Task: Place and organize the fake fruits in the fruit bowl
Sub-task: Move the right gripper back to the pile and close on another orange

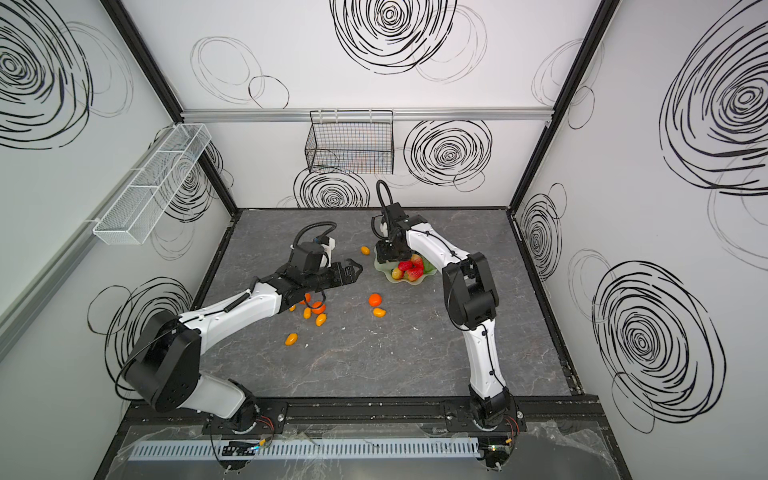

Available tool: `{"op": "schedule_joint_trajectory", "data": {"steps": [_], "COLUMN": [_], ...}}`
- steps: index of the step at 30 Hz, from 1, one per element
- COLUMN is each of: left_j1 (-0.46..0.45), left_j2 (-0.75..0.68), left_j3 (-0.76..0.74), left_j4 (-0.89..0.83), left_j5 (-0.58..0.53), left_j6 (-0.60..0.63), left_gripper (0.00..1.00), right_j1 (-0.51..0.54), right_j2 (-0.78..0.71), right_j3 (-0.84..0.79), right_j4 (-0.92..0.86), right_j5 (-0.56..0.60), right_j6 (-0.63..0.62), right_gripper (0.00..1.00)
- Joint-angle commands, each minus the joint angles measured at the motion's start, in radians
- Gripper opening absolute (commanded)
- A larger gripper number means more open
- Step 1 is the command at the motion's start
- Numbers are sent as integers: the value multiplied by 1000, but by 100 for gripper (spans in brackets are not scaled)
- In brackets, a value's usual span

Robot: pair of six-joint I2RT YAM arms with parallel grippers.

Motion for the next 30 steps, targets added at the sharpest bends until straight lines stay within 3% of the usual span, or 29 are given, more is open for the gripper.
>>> {"op": "schedule_joint_trajectory", "data": {"steps": [1, 8, 14, 20, 30], "left_j1": [3, -1, -6, -50, -79], "left_j2": [-89, -247, -390, -470, -428], "left_j3": [0, -106, -267, -428, -508], "left_j4": [-74, -122, -48, 128, 287], "left_j5": [-96, -111, -95, -54, -54], "left_j6": [44, 50, -8, -74, -134], "left_gripper": [100, 99, 99, 99, 99], "right_j1": [24, 128, 212, 246, 248], "right_j2": [-129, -289, -348, -300, -177], "right_j3": [-47, -252, -389, -416, -363], "right_j4": [45, 94, 118, 135, 110], "right_j5": [28, 94, 130, 139, 148], "right_j6": [6, 47, 85, 93, 58], "right_gripper": [59, 59, 60, 64, 65]}}
